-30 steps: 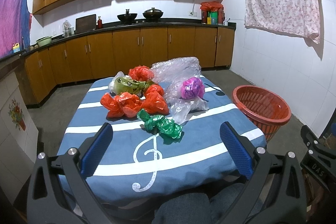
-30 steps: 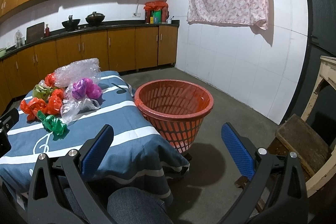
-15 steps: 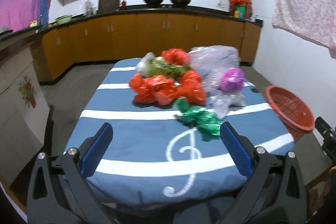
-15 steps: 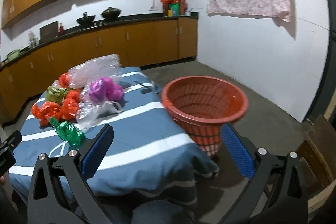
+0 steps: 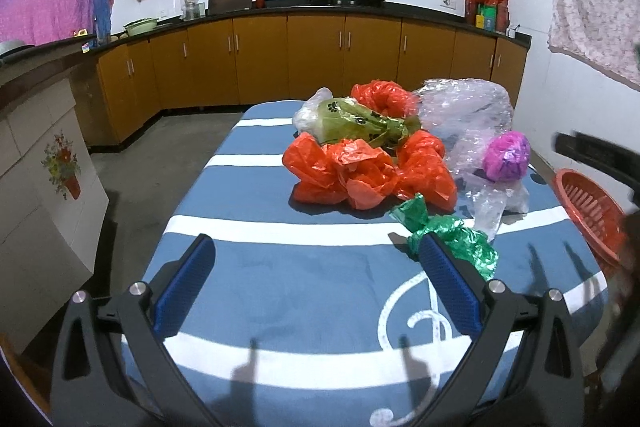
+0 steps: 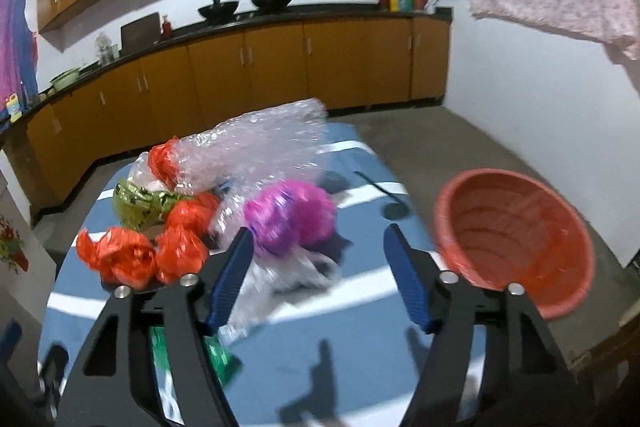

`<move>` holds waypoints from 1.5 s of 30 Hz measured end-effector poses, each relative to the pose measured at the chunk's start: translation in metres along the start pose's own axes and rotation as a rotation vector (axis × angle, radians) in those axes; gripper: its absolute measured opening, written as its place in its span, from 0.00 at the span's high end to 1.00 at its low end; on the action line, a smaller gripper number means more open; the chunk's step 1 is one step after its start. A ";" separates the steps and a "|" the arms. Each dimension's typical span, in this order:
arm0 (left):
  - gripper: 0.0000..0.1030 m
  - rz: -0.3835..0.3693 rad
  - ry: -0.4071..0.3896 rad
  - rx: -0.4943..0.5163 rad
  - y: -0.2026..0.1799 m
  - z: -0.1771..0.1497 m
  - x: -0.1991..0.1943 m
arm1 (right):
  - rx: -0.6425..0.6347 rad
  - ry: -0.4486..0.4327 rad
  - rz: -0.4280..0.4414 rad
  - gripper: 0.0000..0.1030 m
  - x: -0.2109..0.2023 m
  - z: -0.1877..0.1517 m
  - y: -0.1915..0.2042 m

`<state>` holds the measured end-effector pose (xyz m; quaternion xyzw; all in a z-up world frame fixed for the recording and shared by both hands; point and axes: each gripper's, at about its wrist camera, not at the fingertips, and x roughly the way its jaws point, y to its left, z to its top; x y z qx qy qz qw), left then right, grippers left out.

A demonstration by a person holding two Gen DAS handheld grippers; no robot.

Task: Collect trash
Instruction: 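Grasp the pink bag with the right tool while the left tool grasps the green bag, then carry the pink bag and green bag over the orange basket with both tools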

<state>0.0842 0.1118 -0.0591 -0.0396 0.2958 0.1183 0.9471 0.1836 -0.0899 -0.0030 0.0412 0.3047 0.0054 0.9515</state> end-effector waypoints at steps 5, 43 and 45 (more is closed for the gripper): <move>0.04 -0.012 0.005 -0.004 0.003 0.003 0.013 | 0.039 0.059 0.032 0.42 0.039 0.016 0.009; 0.41 -0.186 0.255 0.134 -0.100 0.005 0.106 | 0.063 -0.033 0.024 0.82 -0.015 -0.010 -0.069; 0.50 -0.189 0.269 0.135 -0.101 0.003 0.108 | 0.062 -0.032 0.023 0.82 -0.015 -0.012 -0.070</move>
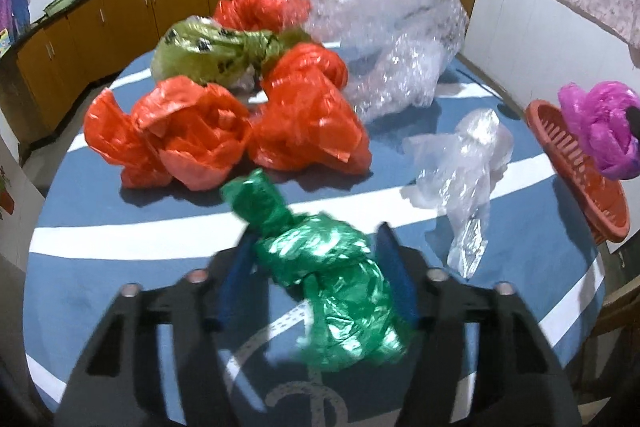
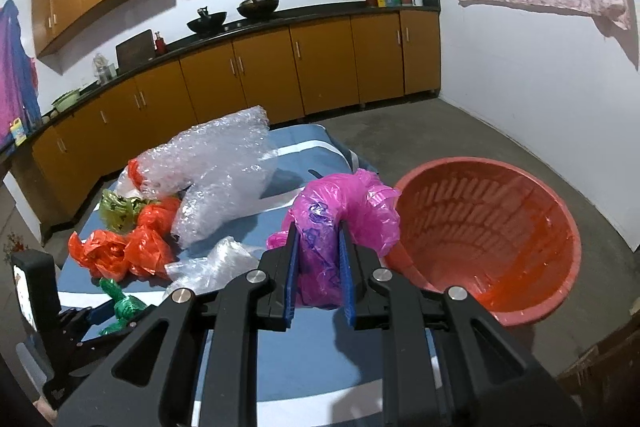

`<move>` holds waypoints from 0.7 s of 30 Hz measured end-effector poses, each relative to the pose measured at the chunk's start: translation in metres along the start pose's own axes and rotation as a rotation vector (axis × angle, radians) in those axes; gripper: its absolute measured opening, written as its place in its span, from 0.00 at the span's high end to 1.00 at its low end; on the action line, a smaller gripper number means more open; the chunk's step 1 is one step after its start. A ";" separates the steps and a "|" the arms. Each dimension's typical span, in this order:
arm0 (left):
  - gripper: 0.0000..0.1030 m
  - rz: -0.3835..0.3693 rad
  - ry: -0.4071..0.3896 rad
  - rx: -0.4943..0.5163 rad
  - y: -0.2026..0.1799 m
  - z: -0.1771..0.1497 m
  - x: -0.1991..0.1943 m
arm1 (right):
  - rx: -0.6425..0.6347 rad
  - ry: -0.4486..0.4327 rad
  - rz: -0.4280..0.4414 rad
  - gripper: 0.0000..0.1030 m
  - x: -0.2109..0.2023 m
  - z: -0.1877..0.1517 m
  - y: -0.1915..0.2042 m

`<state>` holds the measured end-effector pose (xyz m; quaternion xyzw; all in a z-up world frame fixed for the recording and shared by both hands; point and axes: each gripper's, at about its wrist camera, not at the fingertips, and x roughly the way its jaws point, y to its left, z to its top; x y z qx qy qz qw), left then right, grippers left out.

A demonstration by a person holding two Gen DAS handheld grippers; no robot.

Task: Collect trash
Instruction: 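Carry the pink bag and green bag over the orange basket with both tools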

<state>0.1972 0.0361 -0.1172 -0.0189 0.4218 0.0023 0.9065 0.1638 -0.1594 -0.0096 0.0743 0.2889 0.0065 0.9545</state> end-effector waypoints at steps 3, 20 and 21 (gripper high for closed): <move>0.54 -0.005 -0.015 0.012 -0.001 -0.002 -0.005 | -0.003 -0.004 0.004 0.82 -0.002 -0.003 0.001; 0.56 -0.128 -0.200 0.127 -0.056 0.049 -0.076 | 0.071 -0.056 -0.044 0.82 -0.031 -0.003 -0.056; 0.56 -0.148 -0.202 0.141 -0.066 0.054 -0.077 | 0.076 -0.059 -0.055 0.82 -0.032 -0.003 -0.061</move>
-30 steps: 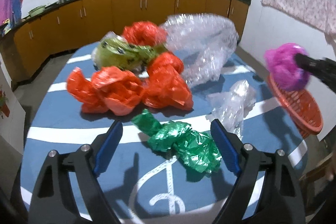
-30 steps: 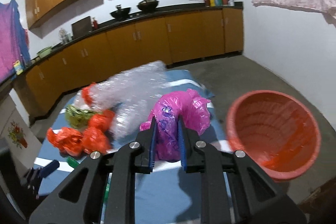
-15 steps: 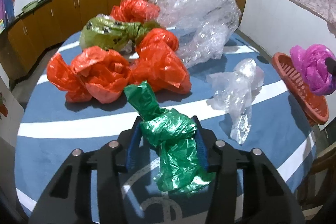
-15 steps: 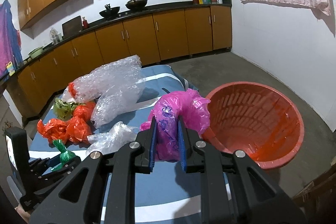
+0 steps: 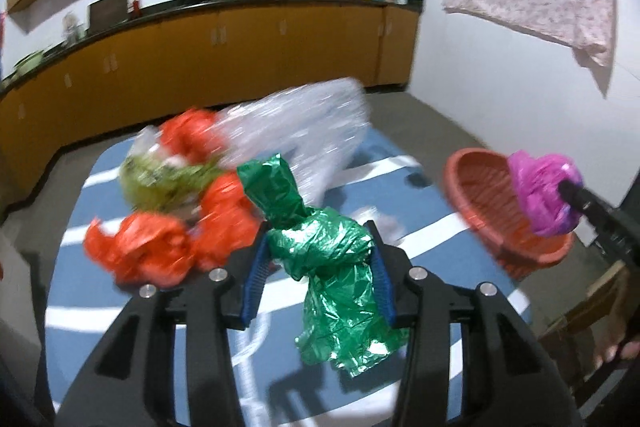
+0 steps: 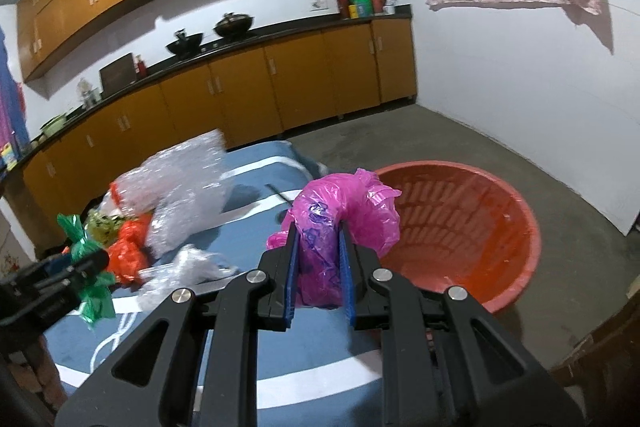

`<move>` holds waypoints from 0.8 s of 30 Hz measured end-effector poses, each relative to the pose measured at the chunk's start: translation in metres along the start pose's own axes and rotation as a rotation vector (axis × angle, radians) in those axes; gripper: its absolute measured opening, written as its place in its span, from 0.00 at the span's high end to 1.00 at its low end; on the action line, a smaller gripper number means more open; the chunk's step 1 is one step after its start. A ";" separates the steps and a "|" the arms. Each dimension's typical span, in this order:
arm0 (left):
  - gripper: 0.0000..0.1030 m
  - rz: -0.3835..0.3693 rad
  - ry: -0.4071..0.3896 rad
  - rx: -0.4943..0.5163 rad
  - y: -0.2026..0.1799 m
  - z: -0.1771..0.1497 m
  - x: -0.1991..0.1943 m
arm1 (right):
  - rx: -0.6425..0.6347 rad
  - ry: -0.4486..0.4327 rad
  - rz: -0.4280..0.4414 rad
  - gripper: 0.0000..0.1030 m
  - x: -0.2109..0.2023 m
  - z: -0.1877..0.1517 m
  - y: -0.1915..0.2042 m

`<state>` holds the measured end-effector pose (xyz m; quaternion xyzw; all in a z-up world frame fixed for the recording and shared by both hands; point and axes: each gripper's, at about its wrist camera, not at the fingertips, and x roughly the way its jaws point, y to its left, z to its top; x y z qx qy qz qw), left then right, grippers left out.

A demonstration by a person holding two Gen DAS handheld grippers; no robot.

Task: Collect trash
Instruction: 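Carry the pink bag and green bag over the orange basket with both tools, then open both tools to drop the bags into the orange basket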

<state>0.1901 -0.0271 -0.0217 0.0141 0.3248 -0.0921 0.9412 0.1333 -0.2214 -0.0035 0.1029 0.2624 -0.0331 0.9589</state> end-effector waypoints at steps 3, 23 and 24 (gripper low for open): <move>0.56 -0.057 0.003 0.027 -0.026 0.014 0.009 | 0.019 -0.008 -0.038 0.82 -0.002 0.002 -0.019; 0.56 -0.310 0.050 0.234 -0.199 0.053 0.119 | 0.162 -0.034 -0.127 0.82 0.029 0.025 -0.114; 0.56 -0.312 0.054 0.237 -0.200 0.052 0.122 | 0.165 -0.034 -0.124 0.82 0.031 0.025 -0.115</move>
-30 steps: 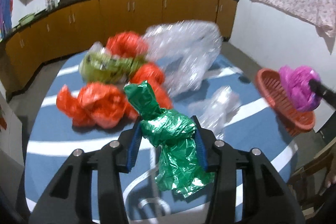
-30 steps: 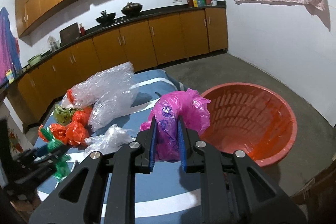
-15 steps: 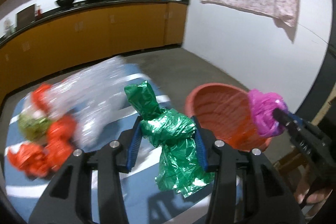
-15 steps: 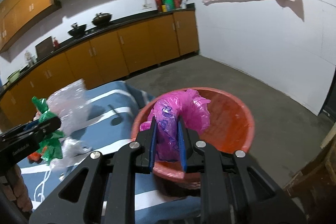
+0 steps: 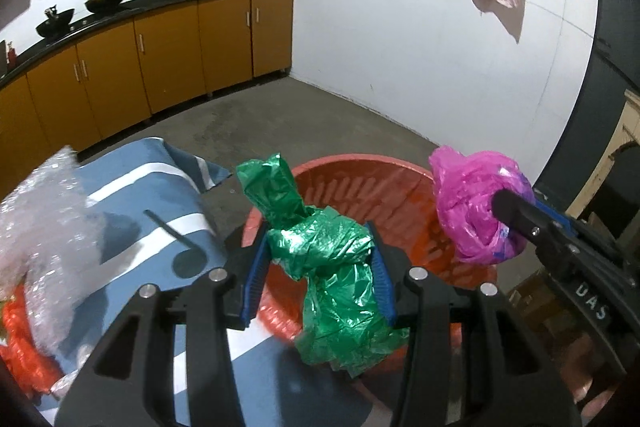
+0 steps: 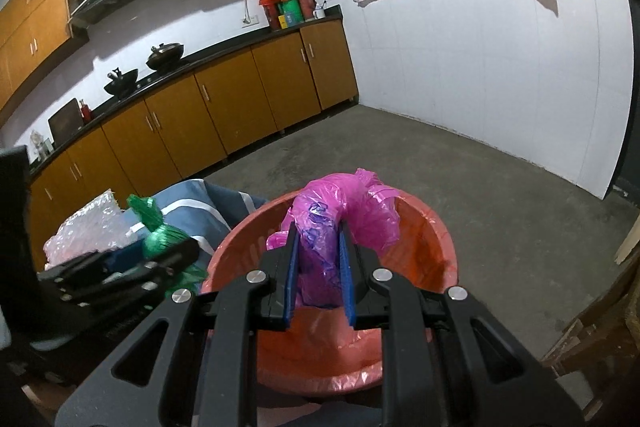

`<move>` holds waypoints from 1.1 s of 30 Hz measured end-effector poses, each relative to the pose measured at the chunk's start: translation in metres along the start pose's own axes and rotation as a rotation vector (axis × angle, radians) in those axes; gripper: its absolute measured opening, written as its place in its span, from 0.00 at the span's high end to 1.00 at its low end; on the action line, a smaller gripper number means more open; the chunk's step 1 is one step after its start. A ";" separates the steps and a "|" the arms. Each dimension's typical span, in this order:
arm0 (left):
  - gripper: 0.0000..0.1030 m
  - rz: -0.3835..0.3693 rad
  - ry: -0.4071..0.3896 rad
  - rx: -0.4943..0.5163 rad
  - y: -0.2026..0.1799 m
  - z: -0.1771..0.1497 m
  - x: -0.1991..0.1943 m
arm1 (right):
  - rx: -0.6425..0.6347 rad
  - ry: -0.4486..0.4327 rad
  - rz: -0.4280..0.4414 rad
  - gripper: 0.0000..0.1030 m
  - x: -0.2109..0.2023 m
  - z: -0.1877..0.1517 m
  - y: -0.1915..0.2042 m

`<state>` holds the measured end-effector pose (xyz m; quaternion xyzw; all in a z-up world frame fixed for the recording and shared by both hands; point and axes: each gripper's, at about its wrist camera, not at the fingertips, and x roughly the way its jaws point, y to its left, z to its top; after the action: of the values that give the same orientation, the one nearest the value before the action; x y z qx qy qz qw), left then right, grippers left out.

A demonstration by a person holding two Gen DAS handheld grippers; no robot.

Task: Collect trash
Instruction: 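Open both tools to drop the bags into the orange basket, then grasp the clear plastic bag with the right tool while the left tool grasps a red bag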

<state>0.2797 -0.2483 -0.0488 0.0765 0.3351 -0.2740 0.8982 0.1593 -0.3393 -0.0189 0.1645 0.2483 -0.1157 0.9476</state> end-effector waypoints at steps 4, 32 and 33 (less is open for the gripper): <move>0.53 -0.007 0.016 0.004 -0.002 0.002 0.014 | 0.012 0.000 0.015 0.82 0.007 0.003 -0.001; 0.12 0.306 -0.097 -0.111 0.105 -0.059 -0.105 | -0.099 -0.032 0.011 0.40 -0.024 -0.008 0.034; 0.12 0.336 -0.097 -0.116 0.112 -0.066 -0.113 | -0.122 -0.026 0.031 0.40 -0.025 -0.011 0.045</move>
<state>0.2333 -0.0830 -0.0312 0.0662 0.2890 -0.1037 0.9494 0.1470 -0.2908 -0.0037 0.1086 0.2400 -0.0880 0.9607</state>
